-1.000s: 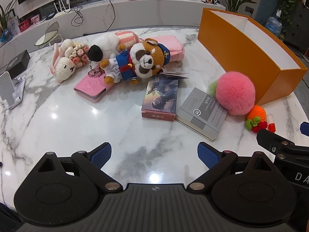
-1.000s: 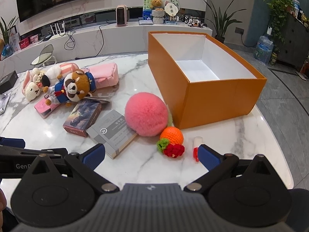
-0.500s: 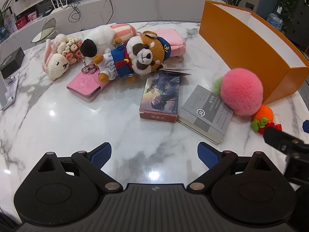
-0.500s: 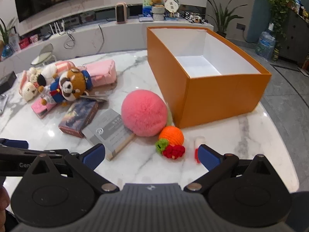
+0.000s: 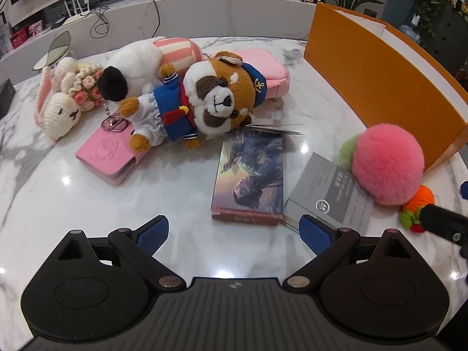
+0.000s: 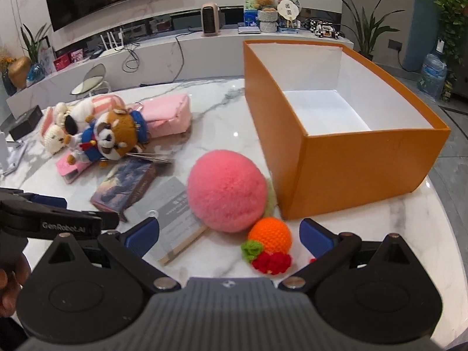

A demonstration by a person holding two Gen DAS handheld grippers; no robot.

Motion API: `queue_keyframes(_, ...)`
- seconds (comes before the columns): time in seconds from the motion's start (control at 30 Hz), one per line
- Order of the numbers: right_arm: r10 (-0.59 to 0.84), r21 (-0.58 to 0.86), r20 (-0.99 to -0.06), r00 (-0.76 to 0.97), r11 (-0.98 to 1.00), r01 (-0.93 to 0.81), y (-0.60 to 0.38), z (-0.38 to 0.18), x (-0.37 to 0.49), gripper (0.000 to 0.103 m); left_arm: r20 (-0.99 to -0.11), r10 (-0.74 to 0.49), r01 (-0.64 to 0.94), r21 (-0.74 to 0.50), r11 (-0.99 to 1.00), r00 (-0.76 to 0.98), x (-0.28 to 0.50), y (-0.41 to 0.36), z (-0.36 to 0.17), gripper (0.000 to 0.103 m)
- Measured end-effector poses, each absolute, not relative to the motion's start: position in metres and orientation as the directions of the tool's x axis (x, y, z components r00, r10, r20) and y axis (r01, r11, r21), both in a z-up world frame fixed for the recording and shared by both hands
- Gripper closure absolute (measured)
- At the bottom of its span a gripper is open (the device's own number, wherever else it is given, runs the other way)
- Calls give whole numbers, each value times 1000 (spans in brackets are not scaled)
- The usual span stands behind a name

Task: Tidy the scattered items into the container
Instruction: 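Move both tools toward the items on the table, then grasp the dark book with the left tool while the right tool grasps the crocheted orange fruit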

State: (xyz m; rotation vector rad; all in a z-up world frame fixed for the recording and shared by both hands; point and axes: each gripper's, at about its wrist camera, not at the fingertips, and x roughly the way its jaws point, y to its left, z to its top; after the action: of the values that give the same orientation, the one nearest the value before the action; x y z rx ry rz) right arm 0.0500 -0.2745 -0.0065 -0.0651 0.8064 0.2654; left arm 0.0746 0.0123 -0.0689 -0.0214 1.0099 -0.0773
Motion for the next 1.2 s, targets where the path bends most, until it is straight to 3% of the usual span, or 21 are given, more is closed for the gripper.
queue_keyframes(0.57,157,30,-734,660,979,-199,-309,-14,53,1,-793,-106,105,-53,993,599,90,10,-82,0)
queue_keyframes(1.2,97,-17,-761,641,985,-170,-319,-30,46,1,-792,-157,80,-136,987,590,101,20,-88,0)
